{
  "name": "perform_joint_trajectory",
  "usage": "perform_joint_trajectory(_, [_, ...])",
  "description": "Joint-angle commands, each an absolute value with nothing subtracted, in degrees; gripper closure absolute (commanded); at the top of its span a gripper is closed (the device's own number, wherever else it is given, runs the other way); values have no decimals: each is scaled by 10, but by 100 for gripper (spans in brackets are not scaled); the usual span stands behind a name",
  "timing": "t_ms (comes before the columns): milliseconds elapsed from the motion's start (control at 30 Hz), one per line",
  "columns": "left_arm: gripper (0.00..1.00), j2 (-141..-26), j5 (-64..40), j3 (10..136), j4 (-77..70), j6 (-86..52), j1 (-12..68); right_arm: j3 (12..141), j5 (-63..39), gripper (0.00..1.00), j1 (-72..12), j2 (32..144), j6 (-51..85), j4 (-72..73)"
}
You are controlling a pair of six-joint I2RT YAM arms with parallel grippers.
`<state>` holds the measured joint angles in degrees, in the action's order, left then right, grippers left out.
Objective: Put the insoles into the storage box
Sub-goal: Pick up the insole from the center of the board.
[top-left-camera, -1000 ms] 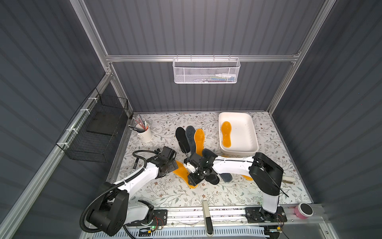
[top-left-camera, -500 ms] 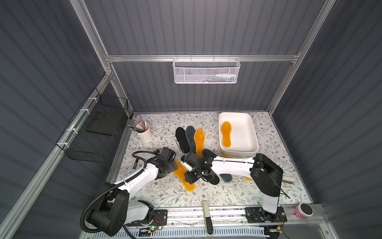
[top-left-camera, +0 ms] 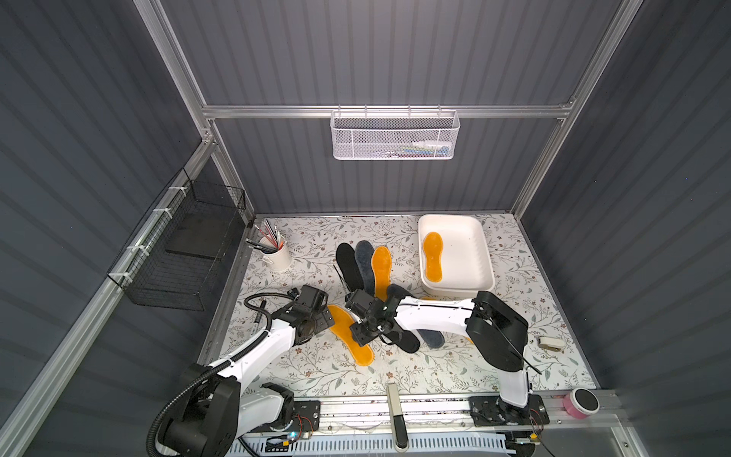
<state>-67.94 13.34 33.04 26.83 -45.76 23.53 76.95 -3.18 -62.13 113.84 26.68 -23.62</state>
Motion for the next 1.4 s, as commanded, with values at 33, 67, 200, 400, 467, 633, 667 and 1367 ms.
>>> perform_joint_trajectory(33, [0, -672, 126, 324, 262, -440, 231, 777, -28, 55, -621, 1160, 279, -248])
perform_joint_trajectory(67, [0, -672, 127, 324, 262, -440, 231, 777, -29, 55, -622, 1165, 280, -249])
perform_joint_trajectory(200, [0, -675, 128, 327, 263, -437, 231, 775, -26, 57, -627, 1178, 288, -256])
perform_joint_trajectory(400, [0, -668, 134, 326, 267, -436, 231, 763, -21, 64, -636, 1184, 299, -257])
perform_joint_trajectory(467, [0, -665, 136, 326, 268, -434, 231, 764, -13, 67, -640, 1184, 298, -262])
perform_joint_trajectory(633, [0, -660, 137, 325, 268, -435, 231, 786, 12, 72, -652, 1200, 291, -294])
perform_joint_trajectory(667, [0, -660, 137, 324, 269, -435, 231, 790, 14, 72, -654, 1203, 292, -299])
perform_joint_trajectory(1367, [0, -622, 133, 336, 264, -421, 231, 679, 32, 100, -642, 1045, 253, -159])
